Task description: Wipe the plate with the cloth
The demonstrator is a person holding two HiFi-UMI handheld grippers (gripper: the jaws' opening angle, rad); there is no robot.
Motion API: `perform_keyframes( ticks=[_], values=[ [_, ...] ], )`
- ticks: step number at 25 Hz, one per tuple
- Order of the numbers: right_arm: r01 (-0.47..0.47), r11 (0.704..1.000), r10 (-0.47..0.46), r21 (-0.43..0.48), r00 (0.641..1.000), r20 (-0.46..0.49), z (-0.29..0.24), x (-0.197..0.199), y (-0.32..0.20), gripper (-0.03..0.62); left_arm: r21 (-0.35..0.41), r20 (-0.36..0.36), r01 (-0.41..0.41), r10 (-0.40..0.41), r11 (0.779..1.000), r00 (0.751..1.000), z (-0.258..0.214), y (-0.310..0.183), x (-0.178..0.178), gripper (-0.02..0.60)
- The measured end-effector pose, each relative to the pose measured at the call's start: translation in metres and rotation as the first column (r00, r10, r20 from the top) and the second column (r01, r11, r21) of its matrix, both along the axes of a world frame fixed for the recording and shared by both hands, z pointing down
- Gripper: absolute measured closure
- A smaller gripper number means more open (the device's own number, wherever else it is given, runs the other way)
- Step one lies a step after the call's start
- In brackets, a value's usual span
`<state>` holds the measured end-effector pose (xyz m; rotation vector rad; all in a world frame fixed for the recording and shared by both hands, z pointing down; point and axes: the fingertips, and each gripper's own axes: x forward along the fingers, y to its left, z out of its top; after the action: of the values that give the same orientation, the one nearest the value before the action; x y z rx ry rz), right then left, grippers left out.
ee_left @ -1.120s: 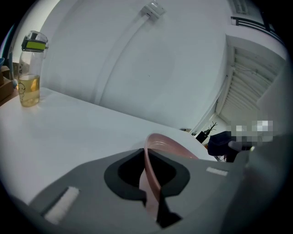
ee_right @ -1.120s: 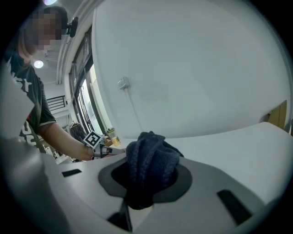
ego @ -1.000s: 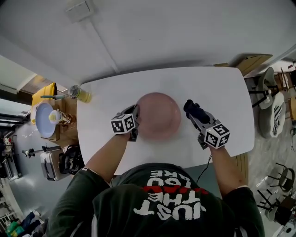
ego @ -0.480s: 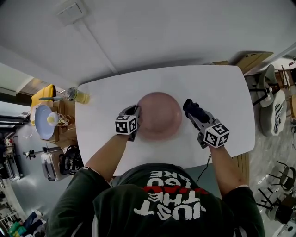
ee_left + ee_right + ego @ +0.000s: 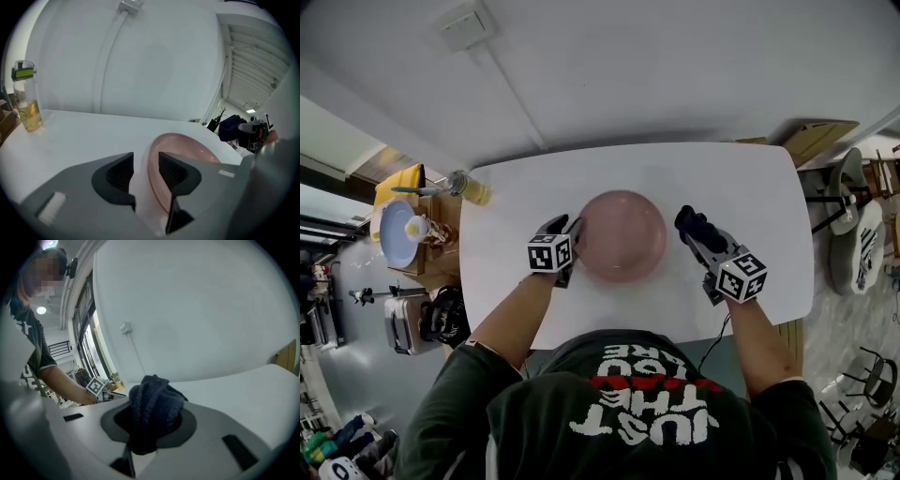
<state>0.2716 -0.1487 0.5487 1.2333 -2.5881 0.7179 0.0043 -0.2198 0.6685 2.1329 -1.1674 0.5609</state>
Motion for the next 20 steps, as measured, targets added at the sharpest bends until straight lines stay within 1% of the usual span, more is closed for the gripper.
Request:
perform_keyframes(
  ticks=[3,5,8,11,14,15,17,20],
  values=[
    [0.029,0.999,-0.030,0.016,1.000,0.005,-0.013,0.006,0.006,0.520,0.052,-0.015,0.045,-0.044,0.998,0.999,-0.032,0.013,-0.015,0.432],
    [0.052,0.998,-0.053,0.029,0.999,0.005,-0.023,0.010,0.010,0.519,0.086,-0.039,0.089,-0.085,0.992,0.996,-0.057,0.025,-0.027,0.433],
    [0.086,0.995,-0.086,0.046,0.996,0.001,-0.036,0.011,0.014,0.520,0.131,-0.087,0.165,-0.154,0.978,0.984,-0.093,0.044,-0.049,0.433],
    [0.110,0.992,-0.110,0.058,0.994,0.003,-0.047,0.006,0.018,0.519,0.176,-0.125,0.211,-0.190,0.962,0.974,-0.123,0.065,-0.069,0.434],
    [0.109,0.991,-0.110,0.073,0.994,0.004,-0.060,0.000,0.020,0.520,0.221,-0.150,0.219,-0.189,0.950,0.970,-0.149,0.083,-0.085,0.445],
    [0.103,0.991,-0.104,0.082,0.995,-0.001,-0.065,-0.003,0.021,0.519,0.238,-0.159,0.215,-0.180,0.947,0.971,-0.157,0.087,-0.090,0.460],
    [0.083,0.991,-0.082,0.104,0.997,-0.014,-0.076,-0.008,0.024,0.520,0.276,-0.184,0.200,-0.153,0.940,0.971,-0.172,0.093,-0.099,0.497],
    [0.028,0.991,-0.022,0.128,0.999,-0.043,-0.093,-0.014,0.035,0.519,0.316,-0.219,0.178,-0.111,0.932,0.969,-0.189,0.103,-0.114,0.574]
  ],
)
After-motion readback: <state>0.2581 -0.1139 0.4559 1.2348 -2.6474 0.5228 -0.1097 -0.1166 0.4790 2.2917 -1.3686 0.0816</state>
